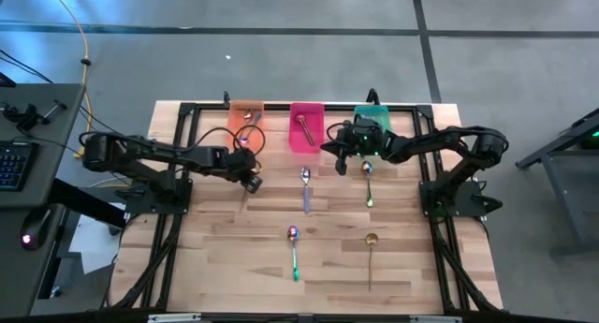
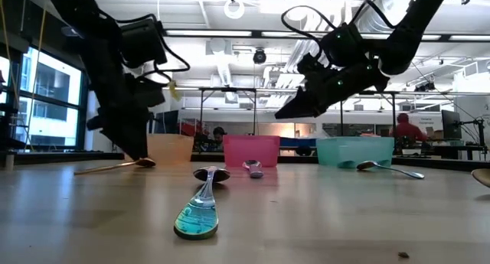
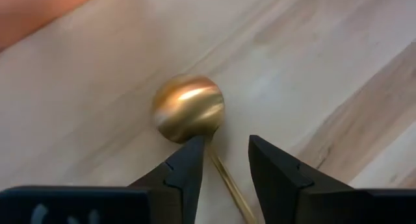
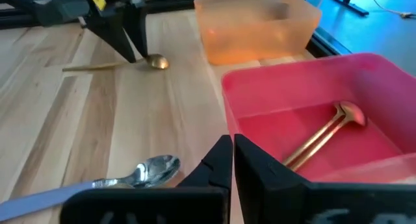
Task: Sort silverware by color (type)
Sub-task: Put the top yellow spoon into the red bin
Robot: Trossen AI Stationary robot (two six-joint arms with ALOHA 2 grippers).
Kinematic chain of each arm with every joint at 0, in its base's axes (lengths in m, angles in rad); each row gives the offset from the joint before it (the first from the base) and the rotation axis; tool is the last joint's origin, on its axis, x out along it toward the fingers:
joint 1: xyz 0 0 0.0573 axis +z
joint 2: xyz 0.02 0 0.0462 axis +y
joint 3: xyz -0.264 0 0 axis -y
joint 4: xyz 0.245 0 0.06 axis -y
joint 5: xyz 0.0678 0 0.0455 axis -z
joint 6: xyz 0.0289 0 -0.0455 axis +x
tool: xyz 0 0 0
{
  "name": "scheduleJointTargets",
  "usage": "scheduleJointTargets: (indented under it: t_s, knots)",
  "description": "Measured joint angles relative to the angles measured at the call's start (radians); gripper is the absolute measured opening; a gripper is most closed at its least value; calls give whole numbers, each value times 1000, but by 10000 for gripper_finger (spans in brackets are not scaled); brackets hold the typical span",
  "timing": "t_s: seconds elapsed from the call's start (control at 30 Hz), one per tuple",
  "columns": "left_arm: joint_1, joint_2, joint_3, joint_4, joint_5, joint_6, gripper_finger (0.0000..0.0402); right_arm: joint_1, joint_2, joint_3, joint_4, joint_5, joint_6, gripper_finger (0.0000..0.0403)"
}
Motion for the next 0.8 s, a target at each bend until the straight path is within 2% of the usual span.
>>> scheduleJointTargets:
  t_s: [0.17,0.4,0.8]
  knots:
    - [-1,49,3,6,-13,18,86,0,0,0,-1,-2,-4,0]
    - [0,46,-1,38,-8,44,9,0,0,0,-5,-2,-9,0]
    - [20,52,31,124,91,73,0,0,0,0,-8,-2,-29,0]
